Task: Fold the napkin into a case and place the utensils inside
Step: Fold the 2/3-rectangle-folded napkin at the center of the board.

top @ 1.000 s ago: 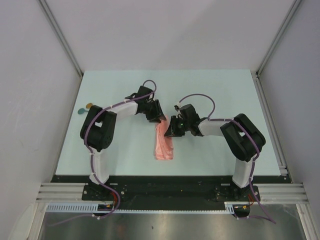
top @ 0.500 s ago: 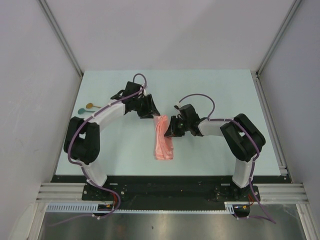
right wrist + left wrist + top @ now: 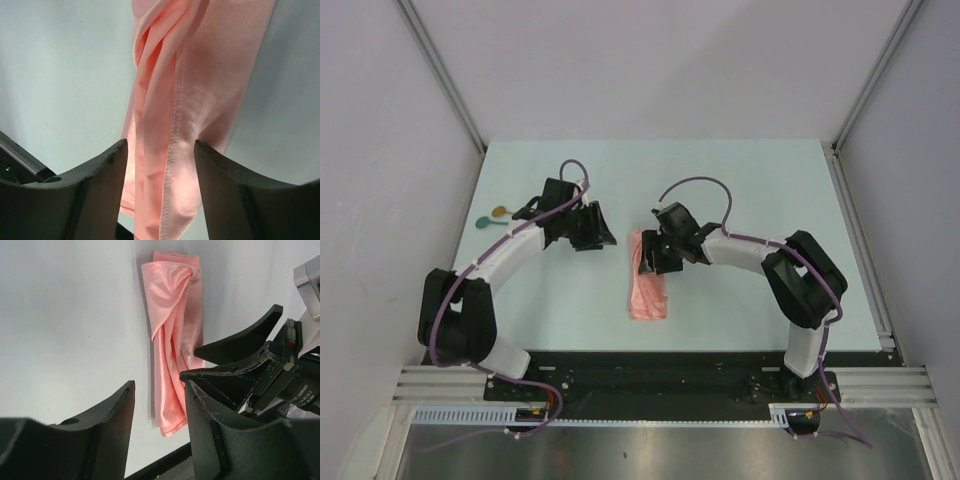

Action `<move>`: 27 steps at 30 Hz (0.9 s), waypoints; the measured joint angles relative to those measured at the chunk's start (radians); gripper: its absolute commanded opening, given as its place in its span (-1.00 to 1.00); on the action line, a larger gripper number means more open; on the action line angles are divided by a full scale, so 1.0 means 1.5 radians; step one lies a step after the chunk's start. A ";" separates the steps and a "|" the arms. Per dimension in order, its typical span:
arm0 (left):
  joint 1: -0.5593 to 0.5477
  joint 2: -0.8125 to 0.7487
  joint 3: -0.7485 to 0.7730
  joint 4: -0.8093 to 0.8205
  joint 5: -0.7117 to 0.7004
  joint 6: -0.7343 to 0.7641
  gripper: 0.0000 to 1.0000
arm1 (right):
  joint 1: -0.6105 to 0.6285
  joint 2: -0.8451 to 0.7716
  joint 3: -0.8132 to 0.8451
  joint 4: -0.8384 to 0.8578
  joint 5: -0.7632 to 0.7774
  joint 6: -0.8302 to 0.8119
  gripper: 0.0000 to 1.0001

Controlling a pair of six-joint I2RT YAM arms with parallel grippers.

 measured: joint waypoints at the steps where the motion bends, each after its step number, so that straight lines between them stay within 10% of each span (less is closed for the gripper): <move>1: 0.004 -0.010 -0.003 0.000 0.000 0.003 -0.02 | 0.006 -0.001 0.010 -0.018 0.010 -0.004 0.29; 27: 0.040 -0.108 -0.093 0.027 0.085 0.026 -0.02 | 0.151 0.129 0.259 -0.304 0.288 0.023 0.35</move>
